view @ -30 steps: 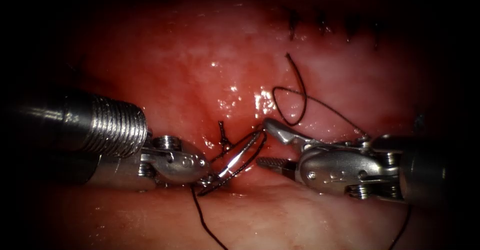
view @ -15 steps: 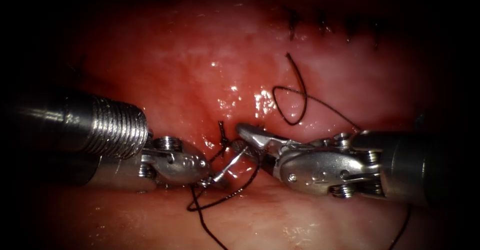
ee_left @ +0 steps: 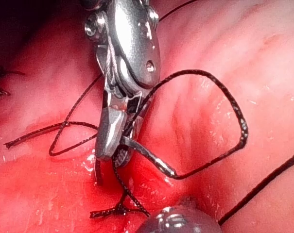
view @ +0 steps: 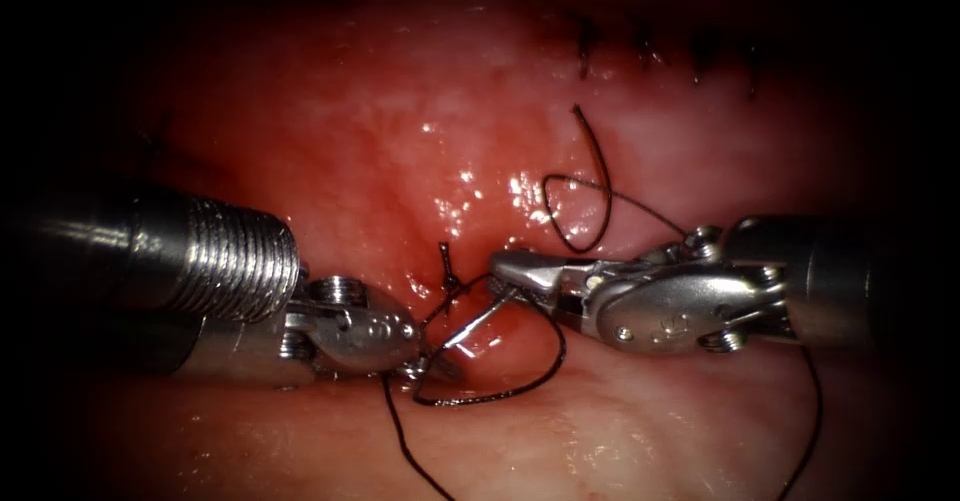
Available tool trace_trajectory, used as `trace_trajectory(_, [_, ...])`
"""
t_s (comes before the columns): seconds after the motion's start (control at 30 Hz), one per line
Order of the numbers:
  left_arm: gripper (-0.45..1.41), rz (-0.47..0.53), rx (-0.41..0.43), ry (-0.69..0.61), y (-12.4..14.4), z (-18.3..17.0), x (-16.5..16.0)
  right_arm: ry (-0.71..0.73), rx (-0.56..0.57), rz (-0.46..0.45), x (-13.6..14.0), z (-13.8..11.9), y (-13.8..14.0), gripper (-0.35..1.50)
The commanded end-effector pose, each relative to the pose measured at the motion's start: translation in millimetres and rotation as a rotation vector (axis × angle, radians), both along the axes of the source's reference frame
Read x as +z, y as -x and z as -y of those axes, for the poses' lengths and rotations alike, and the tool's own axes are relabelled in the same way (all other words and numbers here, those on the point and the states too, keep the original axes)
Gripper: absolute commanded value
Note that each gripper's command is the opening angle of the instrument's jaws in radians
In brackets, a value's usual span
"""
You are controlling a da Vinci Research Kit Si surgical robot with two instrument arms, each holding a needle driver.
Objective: Wound Closure
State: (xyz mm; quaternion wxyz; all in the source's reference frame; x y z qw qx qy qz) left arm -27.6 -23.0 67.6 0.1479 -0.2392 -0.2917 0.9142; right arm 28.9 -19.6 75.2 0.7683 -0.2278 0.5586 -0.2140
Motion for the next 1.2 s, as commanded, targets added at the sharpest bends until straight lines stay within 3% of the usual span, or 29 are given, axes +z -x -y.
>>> trace_trajectory(0.03, [-0.2, 0.003, 0.002, -0.001, 0.5, 0.2, 0.5, -0.11, 0.172, 0.001, -0.6, 0.3, -0.8, 0.94])
trace_trajectory(0.07, [-0.2, 0.002, 0.002, 0.0, 0.5, 0.0, 0.4, -0.185, 0.28, 0.012, -1.4, 0.3, -0.9, 1.28])
trace_trajectory(0.13, [-0.2, 0.0, -0.001, 0.006, 0.5, -0.3, 0.0, -0.225, 0.338, 0.03, -2.9, 0.5, -1.4, 1.45])
trace_trajectory(0.4, [-0.21, 0.001, -0.002, 0.002, 0.7, -0.3, -0.6, -0.242, 0.469, 0.05, -2.5, 1.6, -1.7, 1.47])
trace_trajectory(0.53, [-0.21, 0.001, -0.002, 0.0, 0.7, -0.3, -0.8, -0.205, 0.518, 0.081, -1.8, 2.3, -1.6, 1.2])
trace_trajectory(0.57, [-0.21, 0.001, -0.002, 0.0, 0.7, -0.3, -0.9, -0.173, 0.522, 0.097, -1.5, 2.6, -1.6, 0.86])
trace_trajectory(0.63, [-0.21, 0.001, -0.002, 0.0, 0.8, -0.2, -1.0, -0.141, 0.521, 0.107, -1.2, 2.9, -1.6, 0.46])
trace_trajectory(0.7, [-0.21, 0.002, -0.002, -0.002, 0.8, -0.3, -1.1, -0.149, 0.439, 0.094, -0.7, 2.9, -1.5, -0.33])
trace_trajectory(0.77, [-0.21, 0.001, -0.003, -0.001, 0.8, -0.3, -1.3, -0.152, 0.373, 0.078, -0.5, 2.9, -1.4, -0.35])
trace_trajectory(0.93, [-0.21, 0.005, -0.01, -0.003, 0.8, -1.0, -3.1, -0.157, 0.354, 0.054, -1.7, 2.3, -1.2, -0.35])
trace_trajectory(1.2, [-0.16, 0.17, -0.084, 0.096, 0.6, -6.0, -11.6, 0.026, 0.476, 0.041, -9.3, -1.5, 4.5, -0.35])
